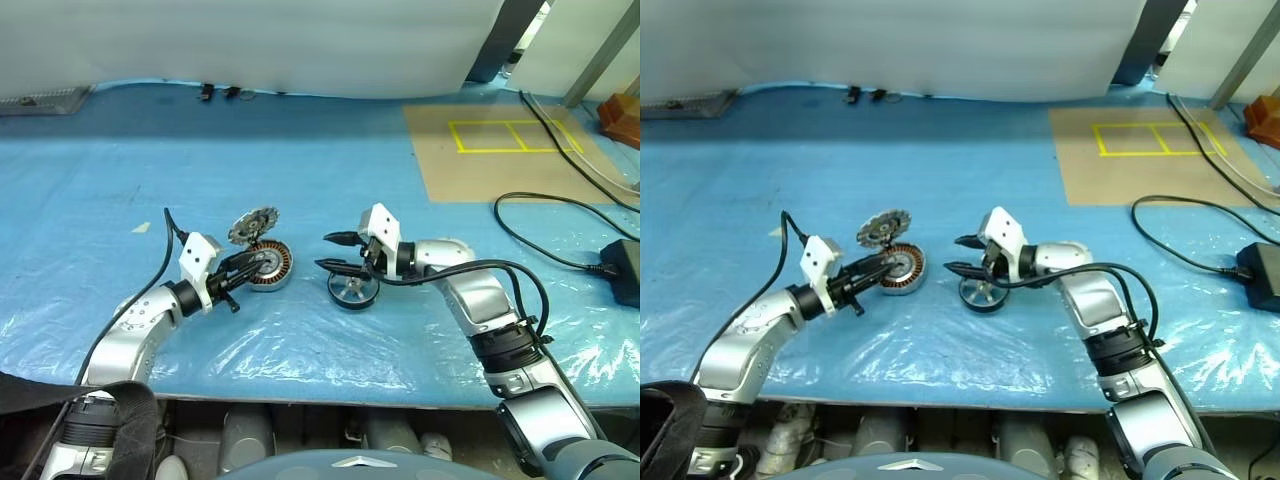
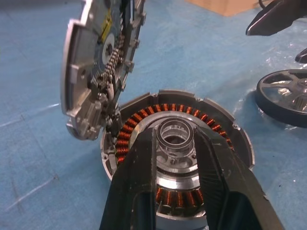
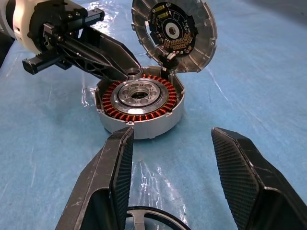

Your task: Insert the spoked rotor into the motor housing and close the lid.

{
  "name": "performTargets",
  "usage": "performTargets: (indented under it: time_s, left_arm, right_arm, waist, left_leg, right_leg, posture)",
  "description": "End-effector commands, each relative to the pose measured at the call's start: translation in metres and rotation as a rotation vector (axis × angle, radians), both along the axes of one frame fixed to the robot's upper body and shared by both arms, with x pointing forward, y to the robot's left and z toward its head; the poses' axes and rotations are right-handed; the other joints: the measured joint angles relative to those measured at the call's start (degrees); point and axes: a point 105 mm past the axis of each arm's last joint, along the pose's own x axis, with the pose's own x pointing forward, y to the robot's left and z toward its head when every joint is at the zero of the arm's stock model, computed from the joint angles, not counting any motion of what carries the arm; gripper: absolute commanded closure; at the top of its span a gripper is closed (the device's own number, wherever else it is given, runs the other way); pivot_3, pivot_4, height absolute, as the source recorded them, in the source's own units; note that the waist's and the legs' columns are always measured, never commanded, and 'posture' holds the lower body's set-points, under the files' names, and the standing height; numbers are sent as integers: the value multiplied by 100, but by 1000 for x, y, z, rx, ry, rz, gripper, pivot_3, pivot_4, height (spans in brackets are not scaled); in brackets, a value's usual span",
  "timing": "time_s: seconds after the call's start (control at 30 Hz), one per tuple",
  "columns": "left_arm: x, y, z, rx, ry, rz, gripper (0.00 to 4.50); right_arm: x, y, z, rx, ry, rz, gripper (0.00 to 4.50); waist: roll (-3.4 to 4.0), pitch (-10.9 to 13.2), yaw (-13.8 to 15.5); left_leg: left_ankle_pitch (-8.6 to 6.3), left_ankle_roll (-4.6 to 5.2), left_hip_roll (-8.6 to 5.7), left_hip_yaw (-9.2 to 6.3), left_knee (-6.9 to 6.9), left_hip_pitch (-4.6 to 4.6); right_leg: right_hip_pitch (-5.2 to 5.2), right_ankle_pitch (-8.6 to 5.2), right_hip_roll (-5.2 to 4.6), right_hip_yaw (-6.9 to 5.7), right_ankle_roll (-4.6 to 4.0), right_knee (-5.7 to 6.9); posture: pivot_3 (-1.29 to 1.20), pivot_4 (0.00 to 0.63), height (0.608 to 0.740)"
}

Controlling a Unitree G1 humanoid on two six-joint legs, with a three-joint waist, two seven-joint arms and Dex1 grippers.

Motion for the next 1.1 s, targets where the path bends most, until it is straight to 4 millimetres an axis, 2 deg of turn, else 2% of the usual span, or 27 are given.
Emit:
performTargets:
  time_s: [0.03, 0.27, 0.7, 1.1]
  left_arm:
    - [6, -5, 6, 51, -22, -14, 3729]
    - [12, -11, 6, 77, -14, -26, 3729]
    - [8, -11, 0, 101, 35, -32, 3729]
    - [8, -10, 7, 108, 53, -33, 3729]
  right_arm:
    - [-3, 3, 17, 55, -24, 10, 1887]
    - [-1, 4, 20, 75, -4, -4, 1887]
    - [2, 5, 21, 69, -8, -5, 1887]
    - [2, 5, 19, 64, -11, -8, 1887]
  waist:
    - [0, 0, 3]
    - [0, 0, 5]
    - [0, 0, 5]
    - [0, 0, 4]
  left_leg:
    - [1, -1, 0, -1, 2, 0]
    - [2, -3, 0, -1, 2, -2]
    - [3, -5, -1, -1, 2, -5]
    - [3, -5, -1, -1, 1, -4]
  right_leg:
    - [0, 0, 0, -1, 0, 0]
    - [0, 0, -1, -1, 0, 0]
    - [-1, 0, -1, -2, 0, 0]
    - [-2, 0, -1, -2, 0, -1]
  posture:
    - [0, 150, 740]
    - [0, 150, 740]
    - [0, 150, 740]
    - [0, 150, 740]
